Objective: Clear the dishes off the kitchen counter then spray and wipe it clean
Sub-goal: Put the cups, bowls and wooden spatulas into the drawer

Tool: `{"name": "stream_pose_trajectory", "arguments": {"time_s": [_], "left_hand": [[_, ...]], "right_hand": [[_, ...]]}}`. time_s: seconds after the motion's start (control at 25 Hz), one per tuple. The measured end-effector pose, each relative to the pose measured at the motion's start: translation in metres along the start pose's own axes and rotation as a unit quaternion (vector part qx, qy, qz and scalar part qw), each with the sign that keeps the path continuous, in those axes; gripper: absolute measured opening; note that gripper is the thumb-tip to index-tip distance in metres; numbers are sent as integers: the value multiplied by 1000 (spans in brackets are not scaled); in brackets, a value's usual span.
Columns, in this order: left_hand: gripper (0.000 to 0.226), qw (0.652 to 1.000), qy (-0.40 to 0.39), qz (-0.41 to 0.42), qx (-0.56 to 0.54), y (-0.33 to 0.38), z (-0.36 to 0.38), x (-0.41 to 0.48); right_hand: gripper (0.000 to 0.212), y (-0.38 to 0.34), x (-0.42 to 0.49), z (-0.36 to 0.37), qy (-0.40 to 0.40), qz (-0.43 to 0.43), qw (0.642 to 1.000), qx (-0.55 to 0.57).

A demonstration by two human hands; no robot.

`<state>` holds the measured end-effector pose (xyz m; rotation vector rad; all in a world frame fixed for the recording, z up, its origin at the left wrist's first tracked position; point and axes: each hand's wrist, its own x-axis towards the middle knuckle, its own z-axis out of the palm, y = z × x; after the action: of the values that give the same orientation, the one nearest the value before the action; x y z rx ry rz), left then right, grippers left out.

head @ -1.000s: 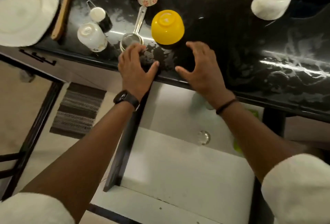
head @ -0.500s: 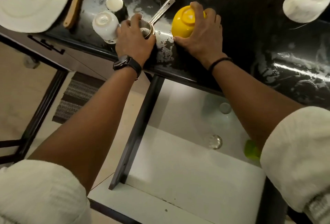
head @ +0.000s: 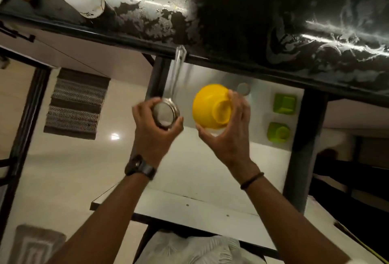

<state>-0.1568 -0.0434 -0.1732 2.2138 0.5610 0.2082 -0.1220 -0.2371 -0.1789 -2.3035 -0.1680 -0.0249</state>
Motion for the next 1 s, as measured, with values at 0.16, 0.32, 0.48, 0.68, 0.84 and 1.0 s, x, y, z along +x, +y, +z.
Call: {"name": "stream_pose_trajectory", "arguments": {"time_s": [0.16, 0.32, 0.48, 0.68, 0.84, 1.0], "left_hand": [[74, 990, -73, -103, 58, -29, 30, -36], [72, 977, -117, -107, 143, -31, 54, 11], [77, 950, -154, -120, 244, -25, 71, 67], [77, 939, -198, -124, 252, -46, 84, 80], [87, 937, -184, -136, 265, -51, 81, 79], [93, 926, -195, -139, 292, -50, 76, 69]], "right_hand": [[103, 24, -41, 18, -89, 16, 993, -73], [99, 37, -16, 29, -125, -7, 979, -159], [98, 45, 24, 36, -173, -13, 961, -214], [94, 48, 34, 55, -256, -57, 925, -276], [90, 52, 21, 68, -259, -77, 909, -316], [97, 55, 15, 72, -274, -58, 895, -346]]}}
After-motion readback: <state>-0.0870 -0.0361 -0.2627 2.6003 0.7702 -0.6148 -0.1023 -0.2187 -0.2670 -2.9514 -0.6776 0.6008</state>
